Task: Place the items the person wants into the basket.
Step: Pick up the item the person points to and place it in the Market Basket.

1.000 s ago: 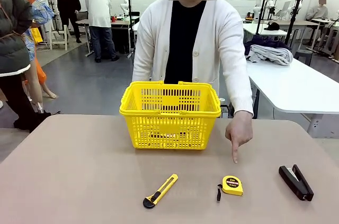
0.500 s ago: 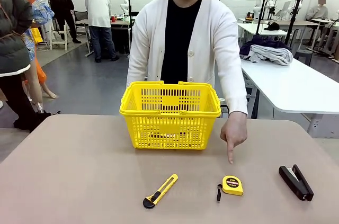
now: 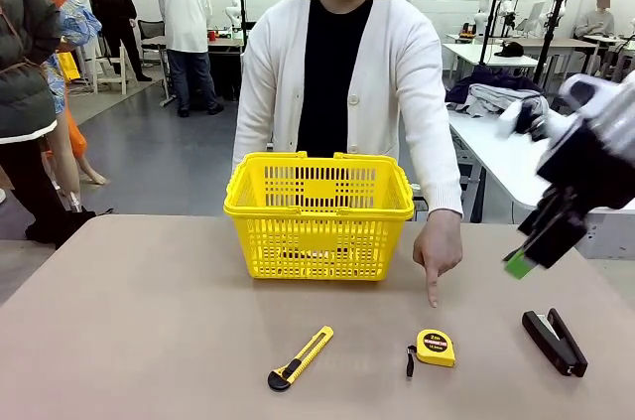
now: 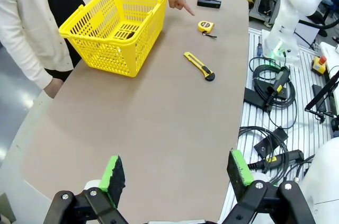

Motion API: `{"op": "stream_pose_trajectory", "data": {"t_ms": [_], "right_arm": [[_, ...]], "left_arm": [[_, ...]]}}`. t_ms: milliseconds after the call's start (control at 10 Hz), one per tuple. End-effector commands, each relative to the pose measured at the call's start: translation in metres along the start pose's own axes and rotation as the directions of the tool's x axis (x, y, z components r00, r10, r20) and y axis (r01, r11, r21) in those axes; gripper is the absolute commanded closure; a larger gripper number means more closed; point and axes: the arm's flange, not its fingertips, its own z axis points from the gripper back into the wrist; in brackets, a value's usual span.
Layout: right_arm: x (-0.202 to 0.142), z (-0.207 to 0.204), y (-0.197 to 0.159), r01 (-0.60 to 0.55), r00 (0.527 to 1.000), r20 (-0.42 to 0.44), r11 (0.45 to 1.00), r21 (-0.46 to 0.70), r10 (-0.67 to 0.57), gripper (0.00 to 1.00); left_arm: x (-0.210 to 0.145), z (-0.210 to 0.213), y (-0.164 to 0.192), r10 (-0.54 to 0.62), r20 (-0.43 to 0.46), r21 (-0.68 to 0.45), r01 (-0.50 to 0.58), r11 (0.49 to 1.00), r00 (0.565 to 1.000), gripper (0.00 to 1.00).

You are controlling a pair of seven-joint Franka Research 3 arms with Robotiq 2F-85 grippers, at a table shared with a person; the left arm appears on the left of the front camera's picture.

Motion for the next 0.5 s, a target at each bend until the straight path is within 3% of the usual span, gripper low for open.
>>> {"op": "stream_pose_trajectory", "data": {"t_ms": [0, 400], "right_arm": [[0.016, -0.047, -0.01, -0.017, 0.996, -0.091, 1.0, -0.005, 0.016, 0.0], [0.023, -0.091, 0.008, -0.066, 0.981, -0.177, 0.993, 0.099, 0.083, 0.0]], "left_arm": [[-0.001, 0.002, 0.0, -0.021, 0.024, -0.003, 0.021, 1.0, 1.0, 0.0], [-0.001, 0.002, 0.0, -0.021, 0.024, -0.003, 0.021, 1.0, 1.0, 0.0]]}}
